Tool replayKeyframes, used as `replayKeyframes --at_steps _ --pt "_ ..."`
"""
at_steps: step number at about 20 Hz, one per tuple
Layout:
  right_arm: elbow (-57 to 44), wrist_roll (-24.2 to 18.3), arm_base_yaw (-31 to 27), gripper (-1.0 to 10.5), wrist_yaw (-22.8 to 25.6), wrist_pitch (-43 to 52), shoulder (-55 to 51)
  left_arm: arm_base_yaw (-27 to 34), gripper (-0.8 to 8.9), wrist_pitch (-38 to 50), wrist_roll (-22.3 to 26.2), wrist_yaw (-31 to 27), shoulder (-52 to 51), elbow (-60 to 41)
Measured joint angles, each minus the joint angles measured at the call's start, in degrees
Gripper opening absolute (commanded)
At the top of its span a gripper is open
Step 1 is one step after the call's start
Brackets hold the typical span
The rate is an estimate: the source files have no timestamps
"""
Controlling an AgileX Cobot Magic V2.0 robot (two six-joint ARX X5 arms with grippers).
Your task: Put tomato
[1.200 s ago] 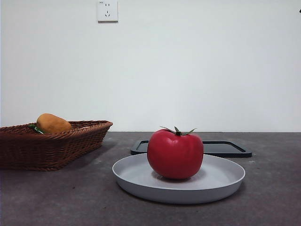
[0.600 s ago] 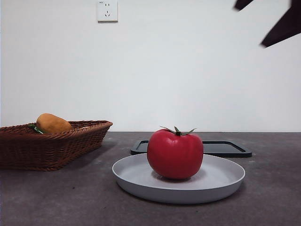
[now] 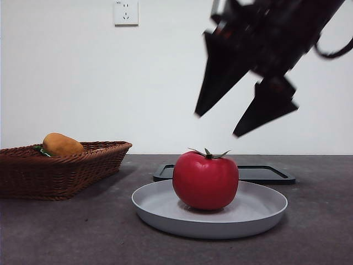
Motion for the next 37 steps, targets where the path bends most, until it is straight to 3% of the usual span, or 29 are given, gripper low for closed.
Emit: replayKeyframes --at_steps 6,16,21,27,32,37 --pt "0.00 0.02 2.56 5.0 4.28 4.52 6.69 0.00 4.97 0.00 0.00 0.00 0.00 0.00" --pt "0.04 0.02 3.76 4.9 5.09 6.75 12.48 0.00 4.96 0.04 0.00 0.00 0.00 0.00" --pt "0.04 0.00 3.74 2.1 5.68 7.06 12.48 0.00 4.96 0.04 -0.02 0.00 0.00 0.00" --pt "0.24 0.61 3.74 2.0 5.70 6.62 10.27 0.00 4.96 0.04 0.00 0.00 0.00 0.00" --pt "8.87 0.59 2.40 2.0 10.62 7.10 4.81 0.00 4.97 0.04 0.00 0.00 0.00 0.00" --pt "19.04 0.35 -3.32 2.0 13.14 7.50 9.66 0.00 4.97 0.04 -0.02 0.00 0.00 0.00"
